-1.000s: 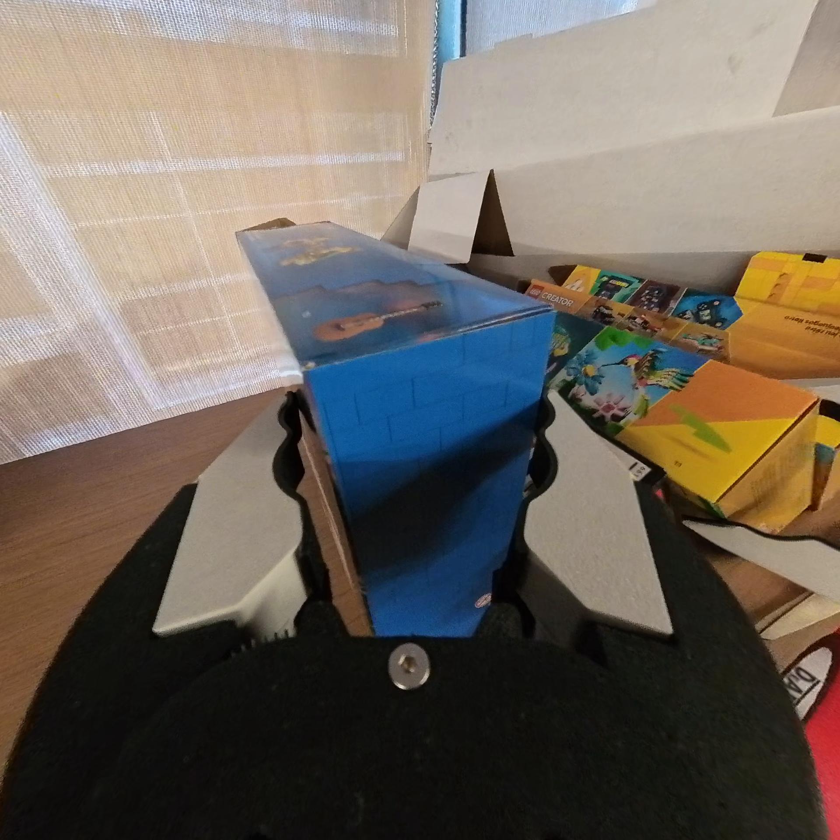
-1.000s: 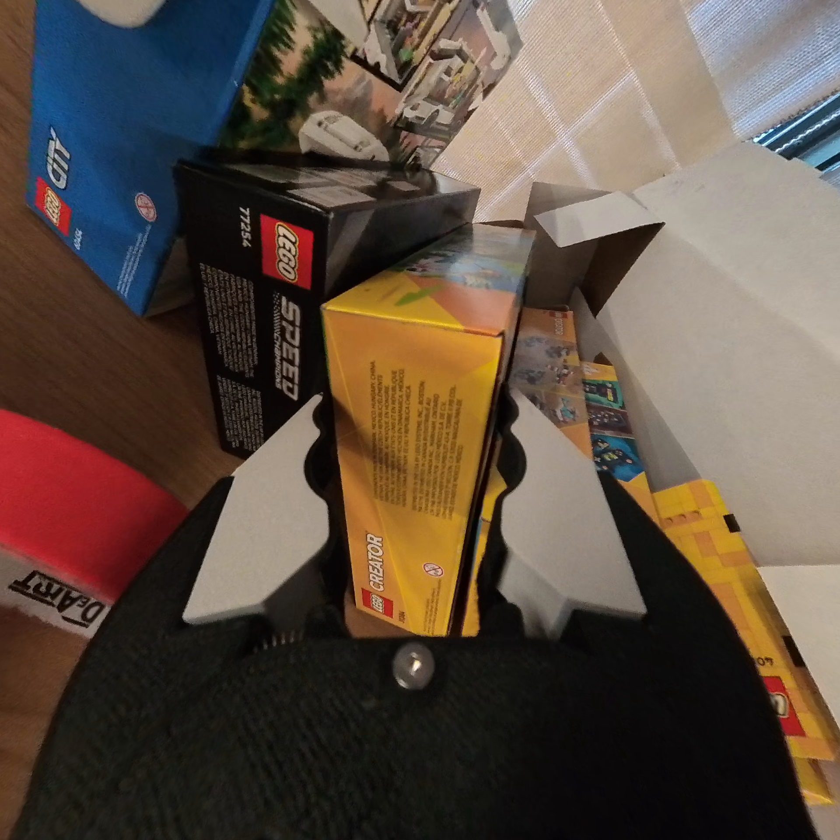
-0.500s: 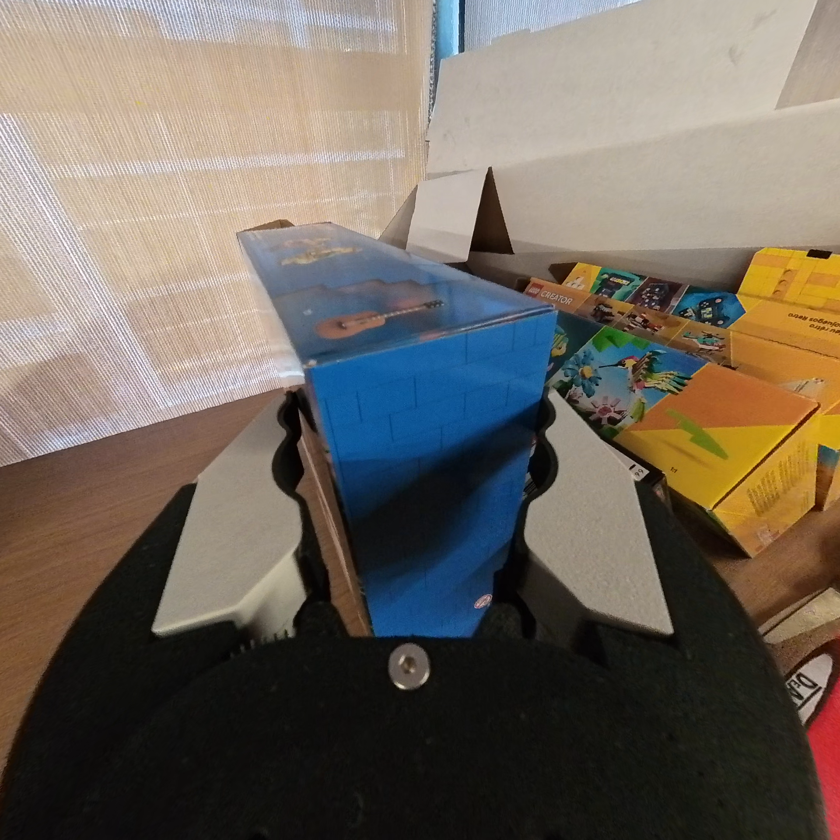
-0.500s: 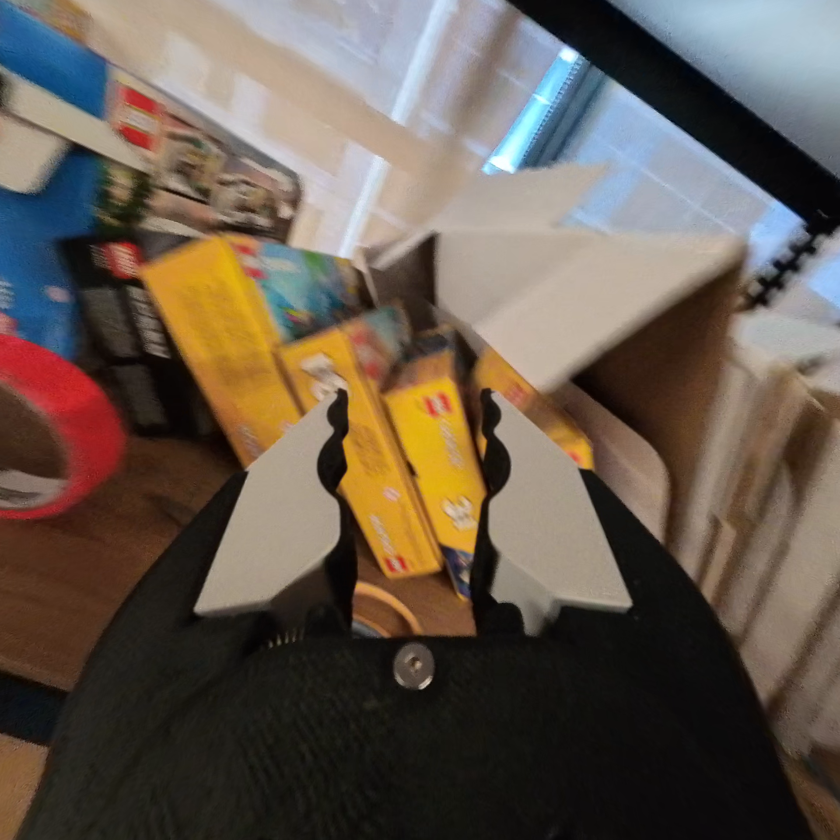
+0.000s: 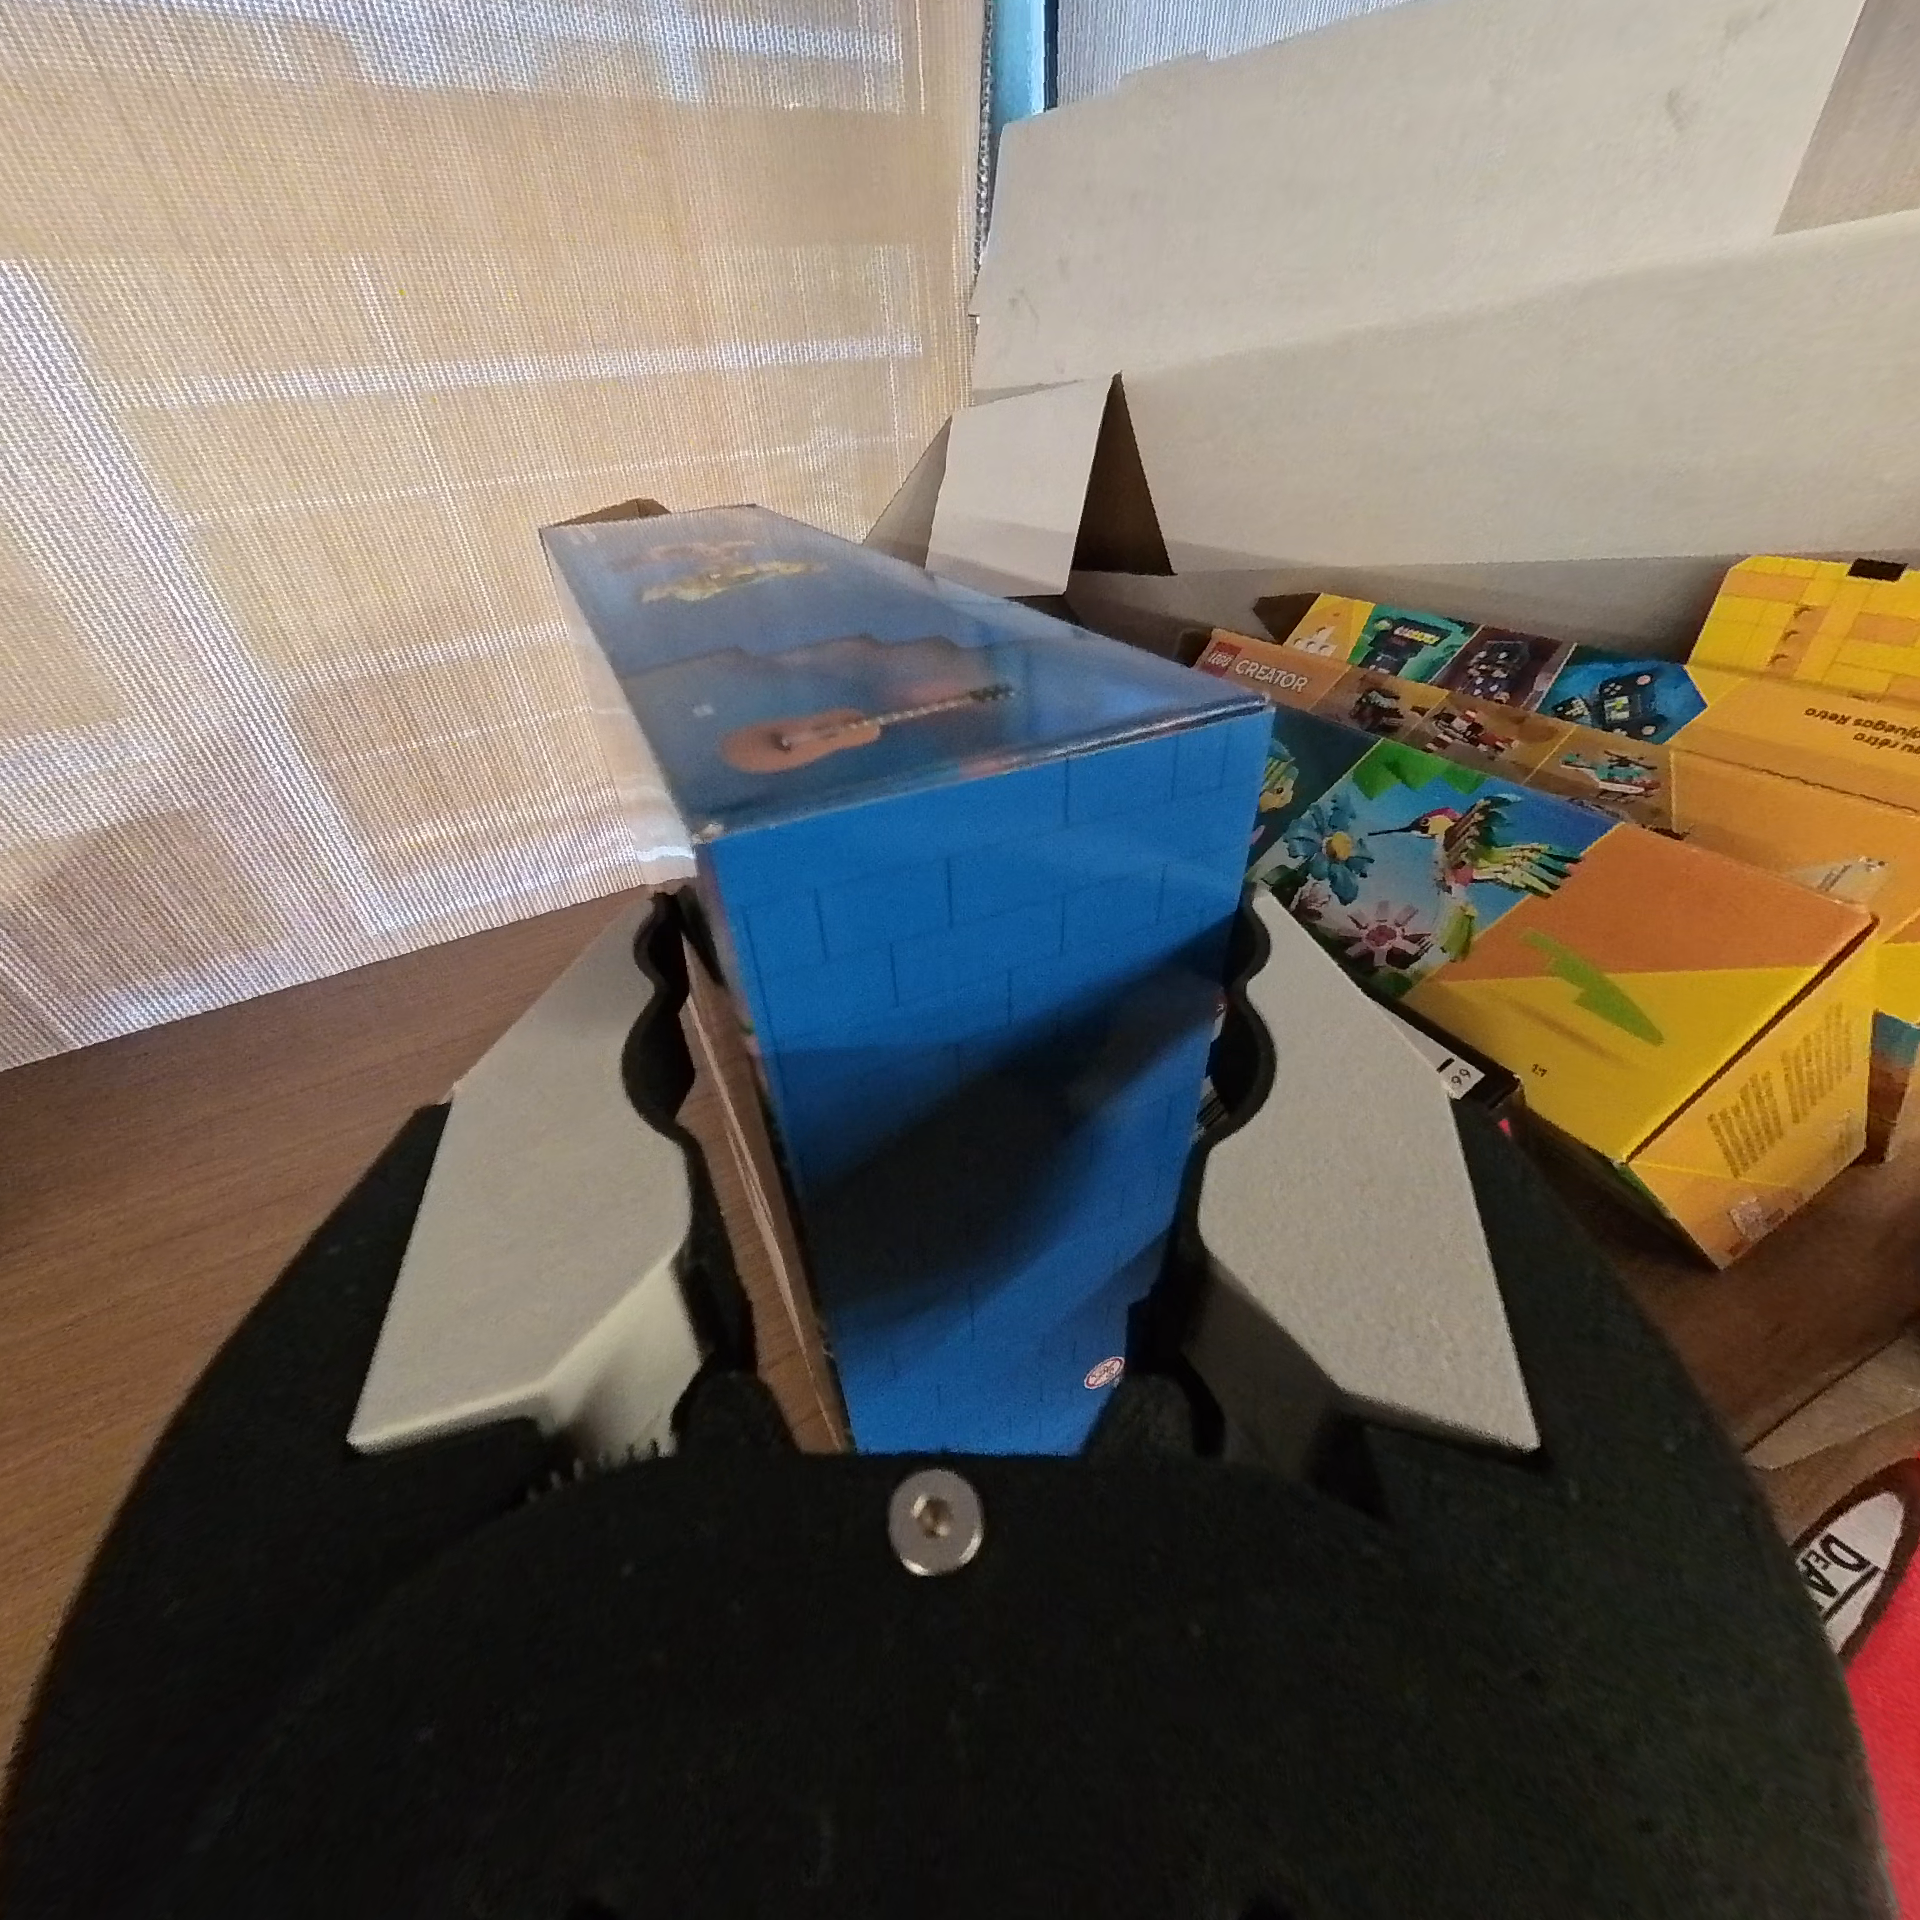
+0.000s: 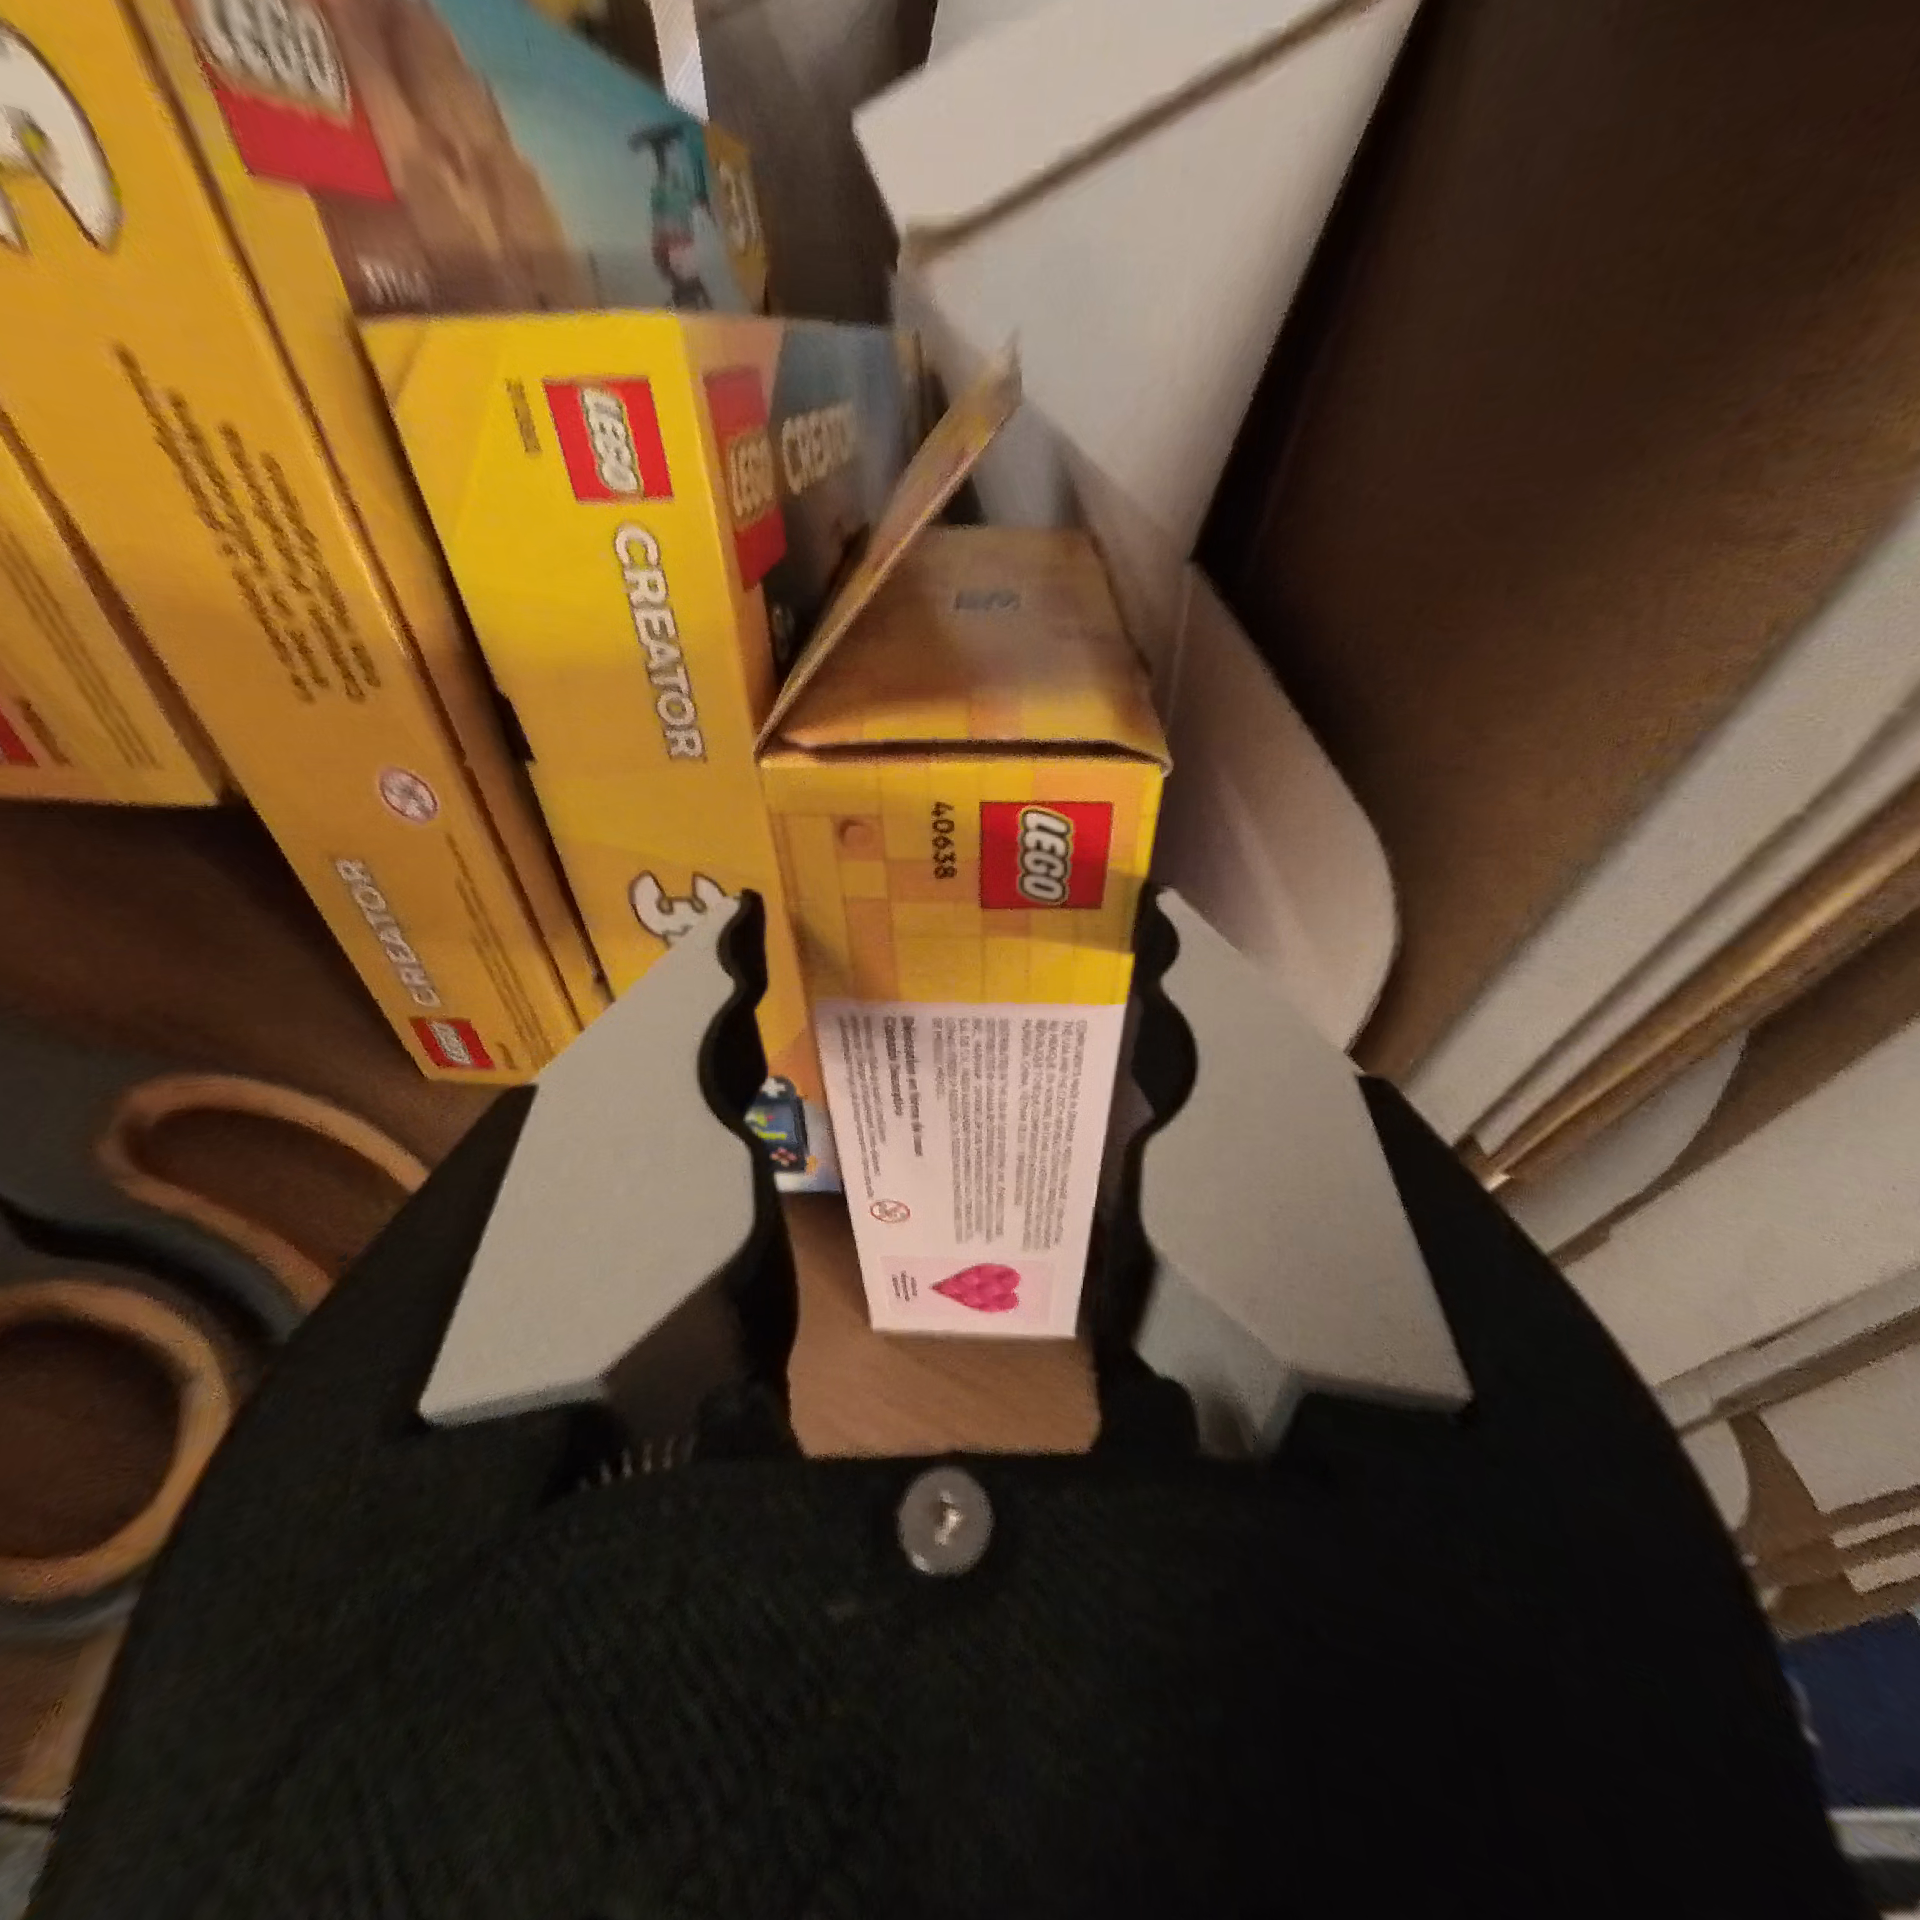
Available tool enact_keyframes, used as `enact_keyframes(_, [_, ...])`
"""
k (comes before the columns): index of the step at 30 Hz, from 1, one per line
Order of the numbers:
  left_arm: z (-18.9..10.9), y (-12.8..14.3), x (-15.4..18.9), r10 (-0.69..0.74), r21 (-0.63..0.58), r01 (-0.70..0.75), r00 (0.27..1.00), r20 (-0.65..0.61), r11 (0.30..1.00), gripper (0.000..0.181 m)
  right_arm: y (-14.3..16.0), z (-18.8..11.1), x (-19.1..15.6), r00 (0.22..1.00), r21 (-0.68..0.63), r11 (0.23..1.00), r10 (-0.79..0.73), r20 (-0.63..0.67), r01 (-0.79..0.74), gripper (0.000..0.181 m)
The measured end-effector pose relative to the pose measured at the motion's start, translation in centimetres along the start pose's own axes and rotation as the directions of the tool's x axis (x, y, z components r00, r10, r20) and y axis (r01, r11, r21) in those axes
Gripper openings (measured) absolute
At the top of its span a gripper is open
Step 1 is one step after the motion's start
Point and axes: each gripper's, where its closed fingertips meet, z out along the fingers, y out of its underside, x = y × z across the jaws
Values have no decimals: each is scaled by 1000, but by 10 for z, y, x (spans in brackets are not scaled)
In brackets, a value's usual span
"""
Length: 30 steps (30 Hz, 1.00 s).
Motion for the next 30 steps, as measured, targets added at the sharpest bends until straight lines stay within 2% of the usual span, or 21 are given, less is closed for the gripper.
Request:
enact_keyframes(6, [0, 0, 0, 2, -7, -2, 1000, 1, 1000, 103, 6, 1, 3, 1000, -43, 999, -13, 27, 14, 66])
enact_keyframes(13, [0, 0, 0, 4, -11, -4, 1000, 2, 1000, 103, 8, -37, -2, 1000, 7, 1000, -25, 11, 25, 66])
enact_keyframes(16, [0, 0, 0, 1, -6, -1, 1000, 2, 1000, 103, 6, -46, -6, 999, 70, 997, -32, -16, 33, 66])
enact_keyframes(18, [0, 0, 0, 0, -4, 0, 1000, 2, 1000, 103, 4, -39, -8, 1000, 92, 996, -5, -24, 8, 91])
enact_keyframes(19, [0, 0, 0, 0, -5, 0, 1000, 2, 1000, 103, 8, -33, -7, 999, 57, 998, -14, -36, 16, 94])
enact_keyframes(20, [0, 0, 0, -1, -4, 1, 1000, 3, 1000, 103, 12, -28, -8, 998, 18, 999, -39, -43, 40, 88])
enact_keyframes(21, [0, 0, 0, 0, -3, 0, 1000, 3, 1000, 103, 15, -26, -3, 995, -15, 998, -63, -80, 62, 71])
enact_keyframes(25, [0, 0, 0, -3, 0, 3, 1000, 5, 1000, 103, 17, -37, -3, 995, -32, 998, -57, -76, 55, 69])
enact_keyframes(30, [0, 0, 0, -8, 10, 8, 1000, 13, 1000, 103, 19, -81, -6, 994, 42, 998, -51, -98, 55, 69])
